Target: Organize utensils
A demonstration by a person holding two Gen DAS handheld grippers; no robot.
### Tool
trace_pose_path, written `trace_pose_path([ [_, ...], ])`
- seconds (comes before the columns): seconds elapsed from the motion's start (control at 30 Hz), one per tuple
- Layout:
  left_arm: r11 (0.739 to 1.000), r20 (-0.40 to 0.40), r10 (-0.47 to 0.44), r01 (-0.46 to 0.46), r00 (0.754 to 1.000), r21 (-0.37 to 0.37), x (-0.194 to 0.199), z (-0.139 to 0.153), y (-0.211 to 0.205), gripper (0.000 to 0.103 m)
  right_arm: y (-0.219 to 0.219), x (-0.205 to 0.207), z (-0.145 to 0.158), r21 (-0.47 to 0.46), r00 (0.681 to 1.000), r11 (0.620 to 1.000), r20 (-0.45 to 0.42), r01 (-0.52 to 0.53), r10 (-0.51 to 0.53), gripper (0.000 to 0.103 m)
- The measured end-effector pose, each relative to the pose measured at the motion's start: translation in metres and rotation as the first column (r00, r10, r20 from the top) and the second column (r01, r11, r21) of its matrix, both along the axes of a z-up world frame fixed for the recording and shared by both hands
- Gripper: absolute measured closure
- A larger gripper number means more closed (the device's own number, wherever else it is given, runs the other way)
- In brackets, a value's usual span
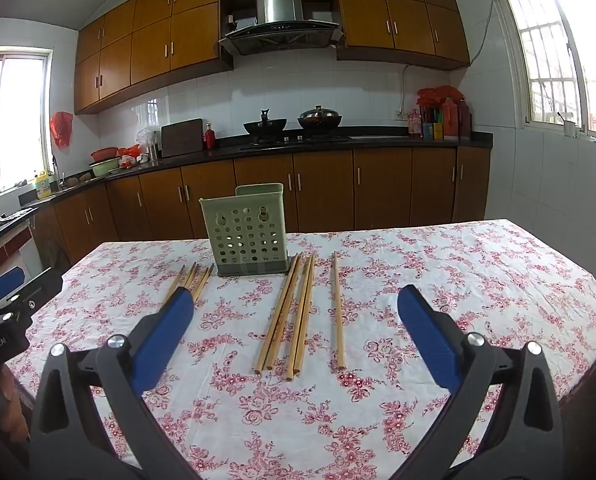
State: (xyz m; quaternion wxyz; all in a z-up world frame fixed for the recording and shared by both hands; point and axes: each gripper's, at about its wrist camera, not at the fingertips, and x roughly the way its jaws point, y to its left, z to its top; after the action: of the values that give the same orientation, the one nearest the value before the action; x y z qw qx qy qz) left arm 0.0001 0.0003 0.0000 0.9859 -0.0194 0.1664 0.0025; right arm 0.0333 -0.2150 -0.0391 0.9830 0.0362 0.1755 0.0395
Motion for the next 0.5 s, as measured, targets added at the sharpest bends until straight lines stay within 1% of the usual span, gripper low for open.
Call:
trace_pose_path([
  [0.5, 1.0, -0.001, -0.004, 0.004, 1.0, -0.001, -0.0002, -0.0001, 0.0013, 0.002, 0.0001, 0.0001, 0.0002, 0.0, 1.0, 1.0, 0.001, 0.0, 0.0, 0.004],
])
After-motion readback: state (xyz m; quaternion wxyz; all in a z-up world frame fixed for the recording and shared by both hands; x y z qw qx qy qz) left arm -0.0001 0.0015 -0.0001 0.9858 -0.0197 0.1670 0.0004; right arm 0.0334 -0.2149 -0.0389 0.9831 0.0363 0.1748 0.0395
